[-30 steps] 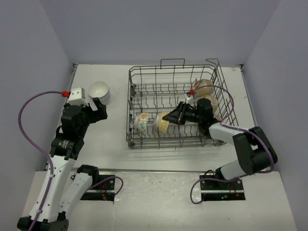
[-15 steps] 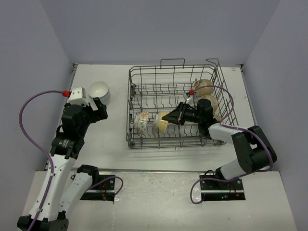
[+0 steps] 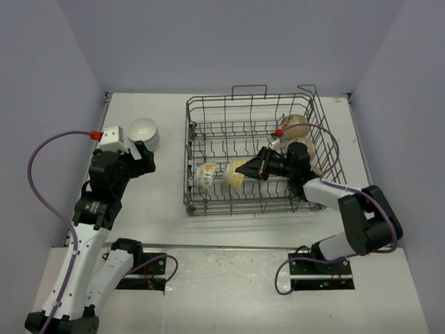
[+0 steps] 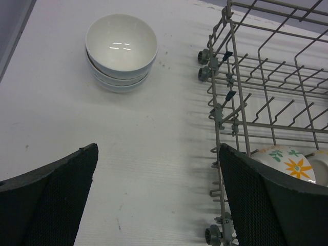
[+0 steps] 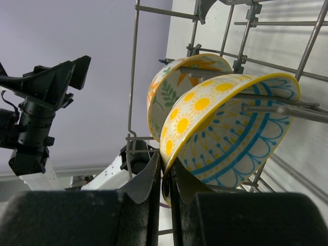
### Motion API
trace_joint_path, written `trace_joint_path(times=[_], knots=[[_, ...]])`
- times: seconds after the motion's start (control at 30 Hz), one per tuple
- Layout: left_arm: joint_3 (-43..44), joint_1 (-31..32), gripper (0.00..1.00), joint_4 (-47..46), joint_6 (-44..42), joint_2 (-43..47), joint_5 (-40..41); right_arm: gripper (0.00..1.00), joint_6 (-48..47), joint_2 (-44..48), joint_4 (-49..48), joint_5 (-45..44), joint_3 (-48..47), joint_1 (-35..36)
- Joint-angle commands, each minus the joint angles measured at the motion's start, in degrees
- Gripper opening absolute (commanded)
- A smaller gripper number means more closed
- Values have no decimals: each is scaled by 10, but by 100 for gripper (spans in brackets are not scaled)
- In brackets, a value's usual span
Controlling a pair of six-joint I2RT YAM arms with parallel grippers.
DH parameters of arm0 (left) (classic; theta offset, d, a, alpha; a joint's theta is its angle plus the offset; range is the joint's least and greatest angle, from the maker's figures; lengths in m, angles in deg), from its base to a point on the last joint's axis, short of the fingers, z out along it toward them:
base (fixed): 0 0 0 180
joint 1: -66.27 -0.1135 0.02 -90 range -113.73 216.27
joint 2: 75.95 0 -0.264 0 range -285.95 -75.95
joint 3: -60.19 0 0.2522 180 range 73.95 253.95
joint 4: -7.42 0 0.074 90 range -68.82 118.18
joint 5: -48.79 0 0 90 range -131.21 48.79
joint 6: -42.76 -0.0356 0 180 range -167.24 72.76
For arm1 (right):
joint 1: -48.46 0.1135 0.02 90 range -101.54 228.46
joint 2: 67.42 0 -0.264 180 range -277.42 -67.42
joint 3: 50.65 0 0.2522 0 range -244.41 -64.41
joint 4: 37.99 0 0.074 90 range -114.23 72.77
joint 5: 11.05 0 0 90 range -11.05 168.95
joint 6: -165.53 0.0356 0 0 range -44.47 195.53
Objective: Unload the bowls from the dish rack
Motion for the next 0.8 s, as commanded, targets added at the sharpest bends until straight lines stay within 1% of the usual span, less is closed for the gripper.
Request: trace_joint_path(times=[0.0,0.3,0.77], knots=[[1,2,100,-24,-14,0,8,0,1,54,-94,33,-54,-17],[2,2,100,-24,-14,-2,9,0,-1,66,-94,47,-86,-18],[3,2,100,-24,-14,-4,10,0,12,53,-103,67,-137,-33]])
